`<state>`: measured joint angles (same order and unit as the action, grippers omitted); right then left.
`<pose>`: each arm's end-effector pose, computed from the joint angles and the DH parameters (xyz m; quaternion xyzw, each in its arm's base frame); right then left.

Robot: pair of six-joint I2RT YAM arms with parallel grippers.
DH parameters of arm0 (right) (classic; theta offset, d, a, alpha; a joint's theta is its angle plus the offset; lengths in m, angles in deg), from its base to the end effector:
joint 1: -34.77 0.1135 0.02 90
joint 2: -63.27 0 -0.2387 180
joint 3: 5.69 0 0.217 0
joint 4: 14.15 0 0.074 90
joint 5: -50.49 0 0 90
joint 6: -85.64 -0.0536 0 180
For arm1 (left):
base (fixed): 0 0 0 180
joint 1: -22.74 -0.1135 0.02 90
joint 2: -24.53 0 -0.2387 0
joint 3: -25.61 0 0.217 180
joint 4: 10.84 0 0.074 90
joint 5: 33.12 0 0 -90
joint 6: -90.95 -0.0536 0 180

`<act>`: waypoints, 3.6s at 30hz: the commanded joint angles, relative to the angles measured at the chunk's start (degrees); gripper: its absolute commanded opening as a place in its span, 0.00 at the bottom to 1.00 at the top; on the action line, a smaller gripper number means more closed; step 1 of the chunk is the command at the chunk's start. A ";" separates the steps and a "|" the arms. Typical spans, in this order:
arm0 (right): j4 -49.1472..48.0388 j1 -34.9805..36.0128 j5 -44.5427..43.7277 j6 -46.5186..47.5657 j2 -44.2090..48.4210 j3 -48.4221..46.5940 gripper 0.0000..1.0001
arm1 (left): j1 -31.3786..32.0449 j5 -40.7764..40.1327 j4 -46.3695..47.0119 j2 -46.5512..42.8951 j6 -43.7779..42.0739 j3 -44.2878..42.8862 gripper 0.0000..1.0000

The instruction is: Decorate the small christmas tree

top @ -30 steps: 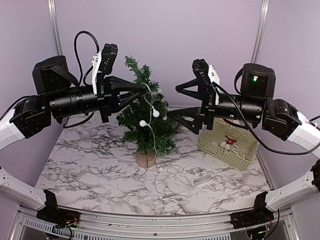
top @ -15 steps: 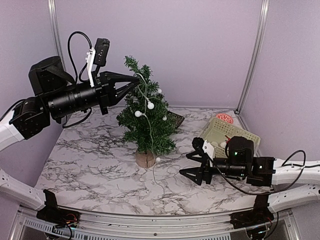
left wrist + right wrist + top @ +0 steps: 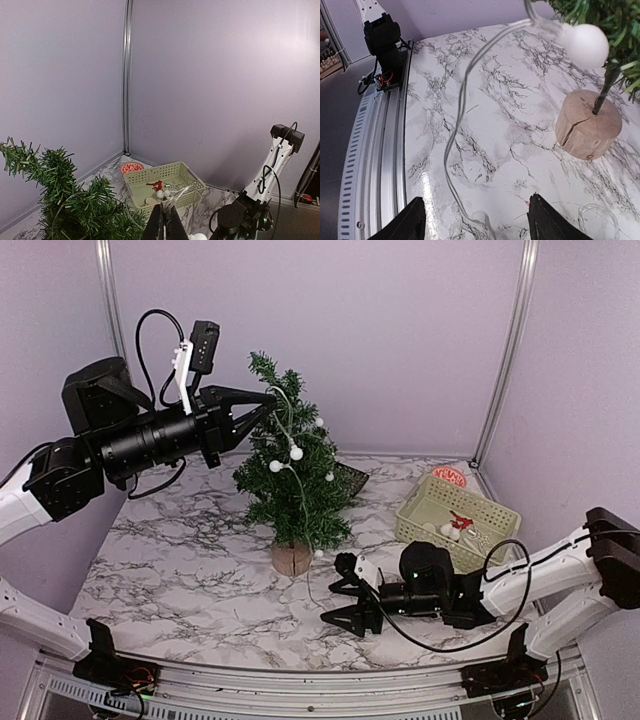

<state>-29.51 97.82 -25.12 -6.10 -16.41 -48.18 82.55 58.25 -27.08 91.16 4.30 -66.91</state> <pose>0.1091 0.2440 0.1703 -0.4793 0.6711 0.3855 0.4139 0.1228 -0.2136 0.4488 0.3132 0.5640 -0.4067 0.6468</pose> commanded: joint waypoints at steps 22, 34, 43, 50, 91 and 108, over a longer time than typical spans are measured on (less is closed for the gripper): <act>5.47 0.59 -7.94 -1.01 9.28 -2.57 0.00 | -3.89 6.04 -2.18 -10.21 7.74 8.61 0.00; 21.58 0.59 -21.25 1.21 30.13 -3.91 0.00 | -3.85 21.39 -7.05 -1.72 8.22 0.48 0.00; 24.16 0.43 -24.38 1.56 32.45 -4.48 0.00 | 0.08 26.83 -0.94 9.02 8.01 -11.45 0.00; 24.18 -0.40 -26.01 1.59 33.82 -4.25 0.00 | 0.95 30.00 -0.88 11.18 9.04 -13.56 0.00; 29.04 -7.05 -24.97 26.81 22.12 -47.41 0.00 | -12.64 -9.50 7.70 -16.24 23.95 24.77 0.00; 31.24 -7.06 -12.32 26.95 10.94 -61.39 0.00 | -12.62 2.57 -6.10 -10.74 10.85 19.50 0.34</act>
<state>1.24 91.09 -42.12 21.18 -4.02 -105.73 70.05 57.35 -29.81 82.42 20.65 -45.03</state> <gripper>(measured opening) 0.008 0.281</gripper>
